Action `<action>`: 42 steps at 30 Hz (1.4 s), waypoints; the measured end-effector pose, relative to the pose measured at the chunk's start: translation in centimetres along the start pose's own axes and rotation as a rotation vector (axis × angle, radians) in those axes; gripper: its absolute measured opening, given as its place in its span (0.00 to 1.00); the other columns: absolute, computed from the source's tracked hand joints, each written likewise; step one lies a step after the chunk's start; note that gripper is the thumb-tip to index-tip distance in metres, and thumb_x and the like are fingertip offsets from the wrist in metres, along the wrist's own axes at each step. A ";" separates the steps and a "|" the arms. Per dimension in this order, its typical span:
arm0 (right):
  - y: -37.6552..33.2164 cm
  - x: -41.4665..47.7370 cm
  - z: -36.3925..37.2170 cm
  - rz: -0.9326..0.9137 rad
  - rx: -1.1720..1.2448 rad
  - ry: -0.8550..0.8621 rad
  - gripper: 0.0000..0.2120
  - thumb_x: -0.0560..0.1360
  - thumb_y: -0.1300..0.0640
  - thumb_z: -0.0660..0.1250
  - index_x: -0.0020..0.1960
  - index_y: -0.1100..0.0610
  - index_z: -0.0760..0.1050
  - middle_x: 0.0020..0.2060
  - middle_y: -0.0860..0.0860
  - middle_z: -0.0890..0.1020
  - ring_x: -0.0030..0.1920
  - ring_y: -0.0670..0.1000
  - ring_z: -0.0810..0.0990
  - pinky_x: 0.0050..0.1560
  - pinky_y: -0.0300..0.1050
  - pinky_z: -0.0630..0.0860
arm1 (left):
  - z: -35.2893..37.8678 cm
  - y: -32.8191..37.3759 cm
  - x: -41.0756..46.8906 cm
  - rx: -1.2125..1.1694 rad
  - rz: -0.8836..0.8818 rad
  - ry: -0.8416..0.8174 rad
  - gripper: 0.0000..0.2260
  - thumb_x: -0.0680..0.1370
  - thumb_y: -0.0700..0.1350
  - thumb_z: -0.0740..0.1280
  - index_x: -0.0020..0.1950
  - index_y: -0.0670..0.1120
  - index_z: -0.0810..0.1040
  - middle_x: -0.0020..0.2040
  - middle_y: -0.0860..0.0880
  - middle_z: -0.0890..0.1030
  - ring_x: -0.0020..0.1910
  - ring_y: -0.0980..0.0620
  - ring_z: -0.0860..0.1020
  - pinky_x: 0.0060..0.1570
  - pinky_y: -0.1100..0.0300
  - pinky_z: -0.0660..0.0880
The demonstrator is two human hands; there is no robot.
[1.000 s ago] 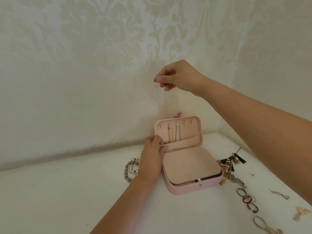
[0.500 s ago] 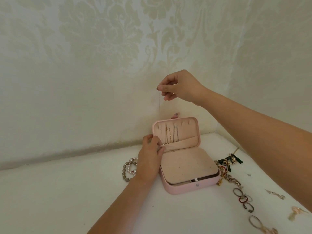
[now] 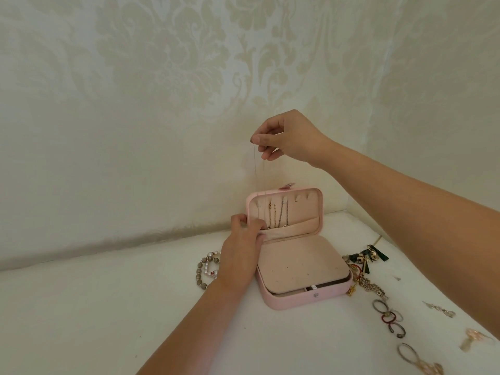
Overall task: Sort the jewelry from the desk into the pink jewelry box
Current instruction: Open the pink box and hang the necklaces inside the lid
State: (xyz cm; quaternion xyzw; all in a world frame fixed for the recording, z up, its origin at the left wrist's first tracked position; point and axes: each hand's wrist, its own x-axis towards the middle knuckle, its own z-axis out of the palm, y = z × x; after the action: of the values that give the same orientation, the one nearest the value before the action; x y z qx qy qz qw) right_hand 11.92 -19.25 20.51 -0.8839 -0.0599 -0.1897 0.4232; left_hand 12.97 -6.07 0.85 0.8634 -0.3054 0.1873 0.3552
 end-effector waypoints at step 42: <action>1.1 -1.5 0.5 -0.043 -0.198 -0.076 0.04 0.70 0.61 0.74 0.44 0.59 0.84 0.27 0.40 0.81 0.29 0.43 0.79 0.36 0.33 0.78 | 1.1 -0.7 0.3 -0.036 -0.029 0.070 0.14 0.73 0.51 0.71 0.47 0.40 0.81 0.61 0.41 0.71 0.58 0.45 0.72 0.51 0.60 0.71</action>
State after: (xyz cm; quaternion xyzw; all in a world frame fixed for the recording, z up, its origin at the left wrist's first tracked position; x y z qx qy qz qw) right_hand 10.99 -19.49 18.80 -0.9265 -0.0758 -0.1699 0.3271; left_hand 13.79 -6.60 -0.10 0.8541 -0.2834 0.2069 0.3839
